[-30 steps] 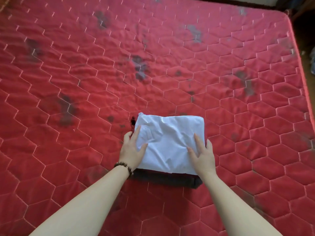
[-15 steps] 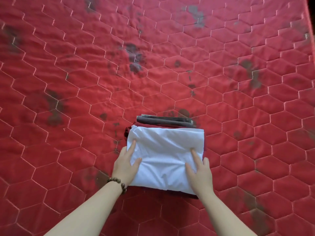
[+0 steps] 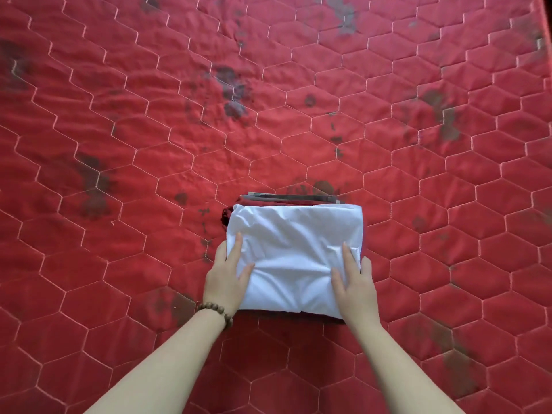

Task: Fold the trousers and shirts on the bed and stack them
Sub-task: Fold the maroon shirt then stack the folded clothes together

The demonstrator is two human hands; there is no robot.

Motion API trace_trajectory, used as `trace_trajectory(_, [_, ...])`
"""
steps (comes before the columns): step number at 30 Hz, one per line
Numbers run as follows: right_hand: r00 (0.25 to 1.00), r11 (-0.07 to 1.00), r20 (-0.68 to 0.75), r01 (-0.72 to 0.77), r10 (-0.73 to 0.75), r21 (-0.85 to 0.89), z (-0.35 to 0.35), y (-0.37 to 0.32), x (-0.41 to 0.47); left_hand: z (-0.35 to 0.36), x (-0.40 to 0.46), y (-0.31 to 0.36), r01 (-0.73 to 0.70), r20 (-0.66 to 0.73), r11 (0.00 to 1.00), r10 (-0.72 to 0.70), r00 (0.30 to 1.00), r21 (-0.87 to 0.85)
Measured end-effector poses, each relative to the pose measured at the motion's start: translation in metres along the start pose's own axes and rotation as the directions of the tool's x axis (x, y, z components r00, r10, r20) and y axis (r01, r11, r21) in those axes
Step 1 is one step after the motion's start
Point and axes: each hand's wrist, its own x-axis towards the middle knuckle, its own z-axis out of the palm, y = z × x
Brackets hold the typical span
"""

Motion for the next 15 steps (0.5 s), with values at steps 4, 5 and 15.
trace_trajectory(4, [0.987, 0.998, 0.147, -0.070, 0.069, -0.003, 0.003, 0.006, 0.012, 0.002, 0.006, -0.011, 0.035, 0.074, 0.997, -0.030, 0.997, -0.069])
trace_trajectory(5, [0.986, 0.996, 0.140, -0.086, 0.088, -0.022, 0.002, 0.003, 0.012, 0.001, 0.005, -0.010, 0.020, 0.068, 0.997, -0.015, 0.998, -0.077])
trace_trajectory(15, [0.920, 0.814, -0.014, 0.340, -0.392, -0.471, 0.029, -0.049, 0.015, 0.015, 0.018, 0.046, -0.389, -0.068, 0.834, 0.447, 0.892, 0.392])
